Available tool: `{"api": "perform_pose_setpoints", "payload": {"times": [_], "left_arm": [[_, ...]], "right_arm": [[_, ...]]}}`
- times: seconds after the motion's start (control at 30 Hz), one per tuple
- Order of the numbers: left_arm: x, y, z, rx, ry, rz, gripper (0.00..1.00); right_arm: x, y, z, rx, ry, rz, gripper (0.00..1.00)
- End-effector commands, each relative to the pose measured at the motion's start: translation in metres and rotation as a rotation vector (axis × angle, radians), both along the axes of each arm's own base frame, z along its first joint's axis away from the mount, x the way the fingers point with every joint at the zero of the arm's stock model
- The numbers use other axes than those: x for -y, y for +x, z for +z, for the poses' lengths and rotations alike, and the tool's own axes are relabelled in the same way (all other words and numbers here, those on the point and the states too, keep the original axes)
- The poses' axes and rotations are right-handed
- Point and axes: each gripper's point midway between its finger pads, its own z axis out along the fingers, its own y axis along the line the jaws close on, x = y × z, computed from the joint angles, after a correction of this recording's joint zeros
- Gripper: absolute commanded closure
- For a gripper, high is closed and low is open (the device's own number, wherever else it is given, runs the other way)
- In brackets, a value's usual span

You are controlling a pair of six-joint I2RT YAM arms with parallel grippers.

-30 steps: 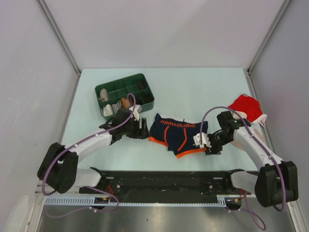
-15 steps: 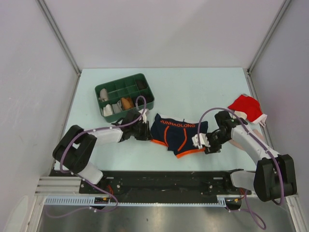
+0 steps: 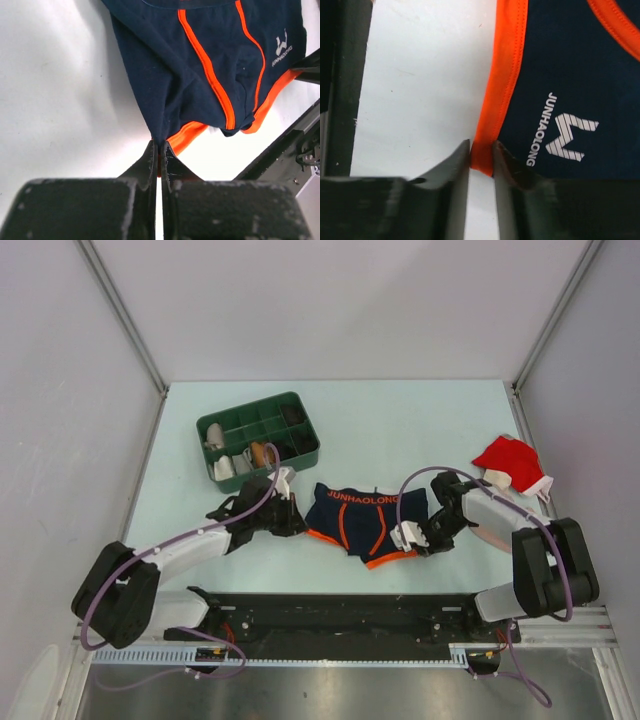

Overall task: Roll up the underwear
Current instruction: Flatten out the underwear at the center of the board.

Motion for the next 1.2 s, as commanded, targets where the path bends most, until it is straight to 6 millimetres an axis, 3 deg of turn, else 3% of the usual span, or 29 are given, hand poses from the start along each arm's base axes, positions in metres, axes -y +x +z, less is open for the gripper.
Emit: {"api": "perform_pose_setpoints", "payload": {"times": [0.0, 0.1, 0.23, 0.27, 0.33, 0.43, 0.53, 0.57, 0.67, 0.7, 0.77, 0.8, 0.87, 0.9, 0.93, 1.0, 1.03, 1.07, 1.17], "left_arm": [[-0.012, -0.004, 0.0, -0.033, -0.011, 0.031, 1.0], [-0.016, 0.001, 0.016, -0.018, -0.07, 0.058, 1.0], [-0.033, 0.011, 0.042, 0.042, -0.105, 0.159, 1.0], [-0.039, 0.014, 0.051, 0.073, -0.117, 0.183, 1.0], [-0.041, 0.012, 0.05, 0.062, -0.118, 0.193, 1.0], [-0.04, 0.001, 0.033, 0.002, -0.123, 0.184, 1.0], [-0.036, -0.016, 0.01, -0.083, -0.178, 0.189, 0.99], [-0.033, -0.018, 0.008, -0.088, -0.209, 0.185, 0.99], [-0.036, -0.031, -0.01, -0.144, -0.229, 0.216, 0.91], [-0.039, -0.032, -0.013, -0.15, -0.227, 0.239, 0.87], [-0.044, -0.038, -0.016, -0.149, -0.218, 0.261, 0.78], [-0.046, -0.037, -0.014, -0.14, -0.218, 0.278, 0.73], [-0.056, -0.035, -0.01, -0.107, -0.196, 0.328, 0.63], [-0.061, -0.034, -0.007, -0.087, -0.182, 0.349, 0.48], [-0.067, -0.024, 0.012, -0.001, -0.196, 0.385, 0.4], [-0.08, -0.022, 0.019, 0.044, -0.156, 0.43, 0.23], [-0.085, -0.016, 0.032, 0.093, -0.156, 0.461, 0.19], [-0.088, -0.015, 0.044, 0.146, -0.169, 0.46, 0.16], [-0.092, -0.015, 0.061, 0.203, -0.178, 0.465, 0.1]], "right_arm": [[0.013, 0.001, -0.012, -0.019, -0.082, -0.019, 0.82], [0.022, -0.002, -0.006, -0.022, -0.101, -0.055, 0.97], [0.028, -0.022, 0.009, -0.057, -0.085, -0.062, 1.0], [0.025, -0.038, 0.014, -0.107, -0.068, -0.045, 1.0], [0.02, -0.052, 0.024, -0.125, -0.043, -0.033, 1.0], [0.007, -0.068, 0.028, -0.15, -0.014, -0.021, 0.94], [-0.012, -0.066, 0.043, -0.145, 0.049, -0.053, 0.69], [-0.018, -0.062, 0.05, -0.14, 0.079, -0.067, 0.61], [-0.045, -0.037, 0.081, -0.136, 0.19, -0.138, 0.55], [-0.058, -0.018, 0.095, -0.112, 0.229, -0.188, 0.54], [-0.078, 0.003, 0.1, -0.151, 0.267, -0.281, 0.52], [-0.096, 0.036, 0.113, -0.07, 0.333, -0.312, 0.52], [-0.122, 0.053, 0.107, -0.163, 0.325, -0.468, 0.52], [-0.138, 0.069, 0.111, -0.15, 0.362, -0.496, 0.52], [-0.158, 0.074, 0.104, -0.207, 0.341, -0.526, 0.52], [-0.181, 0.084, 0.095, -0.219, 0.322, -0.542, 0.52], [-0.198, 0.09, 0.098, -0.188, 0.311, -0.537, 0.52], [-0.207, 0.092, 0.077, -0.203, 0.262, -0.533, 0.52], [-0.224, 0.105, 0.054, -0.188, 0.192, -0.551, 0.52]]}}
